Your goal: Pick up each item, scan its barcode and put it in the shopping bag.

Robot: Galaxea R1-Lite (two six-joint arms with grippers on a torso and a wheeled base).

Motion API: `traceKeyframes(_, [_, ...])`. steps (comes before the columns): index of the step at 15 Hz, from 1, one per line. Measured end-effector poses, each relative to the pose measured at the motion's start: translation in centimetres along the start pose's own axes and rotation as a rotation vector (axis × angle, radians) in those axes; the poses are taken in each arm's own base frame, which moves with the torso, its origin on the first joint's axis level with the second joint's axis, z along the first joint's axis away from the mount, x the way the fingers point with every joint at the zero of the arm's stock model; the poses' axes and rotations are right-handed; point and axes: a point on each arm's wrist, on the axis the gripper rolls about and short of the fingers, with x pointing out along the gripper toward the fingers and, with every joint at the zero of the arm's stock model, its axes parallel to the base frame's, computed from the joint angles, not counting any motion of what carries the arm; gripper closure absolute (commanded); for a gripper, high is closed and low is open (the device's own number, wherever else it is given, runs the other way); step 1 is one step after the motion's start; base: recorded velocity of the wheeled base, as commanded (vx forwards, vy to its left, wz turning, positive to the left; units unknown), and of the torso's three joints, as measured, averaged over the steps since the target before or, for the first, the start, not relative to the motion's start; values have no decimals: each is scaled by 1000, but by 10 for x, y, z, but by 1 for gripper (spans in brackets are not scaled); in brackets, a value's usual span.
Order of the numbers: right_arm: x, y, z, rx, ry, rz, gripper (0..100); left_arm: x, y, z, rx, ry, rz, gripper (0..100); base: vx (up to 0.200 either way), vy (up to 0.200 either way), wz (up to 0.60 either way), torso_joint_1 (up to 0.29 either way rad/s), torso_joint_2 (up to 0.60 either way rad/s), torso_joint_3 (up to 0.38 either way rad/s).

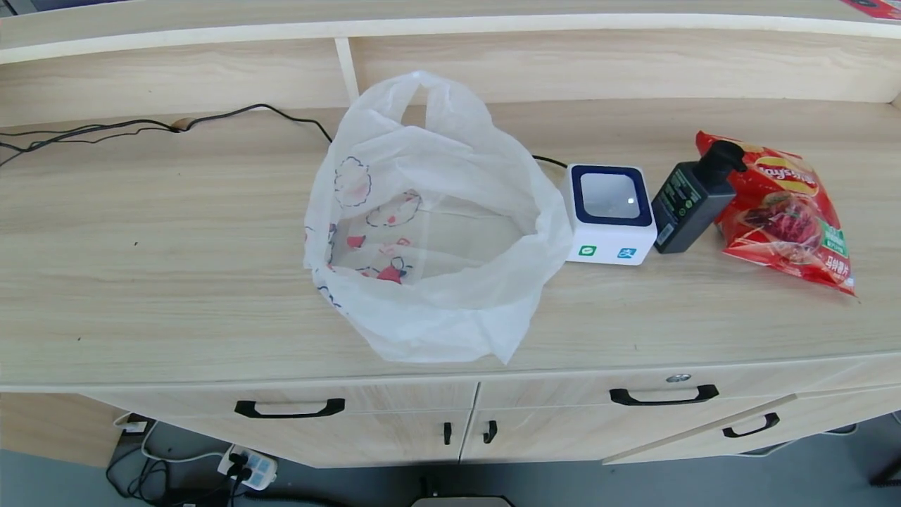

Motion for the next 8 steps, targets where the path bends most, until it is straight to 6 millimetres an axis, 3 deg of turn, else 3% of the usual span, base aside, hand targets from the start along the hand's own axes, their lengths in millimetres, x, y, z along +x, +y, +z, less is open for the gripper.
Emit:
traceKeyframes(3, [-5,1,27,-14,-67,65,0,0,0,0,1,0,0,0,0,0,0,0,0,0])
traceKeyframes(5, [-2,0,61,-15,-80,102,0,0,0,0,1,0,-1,0,0,0,0,0,0,0])
traceKeyframes(8, [40,-1,135,-24,-184,149,0,0,0,0,-1,-1,0,0,0,0,0,0,0,0])
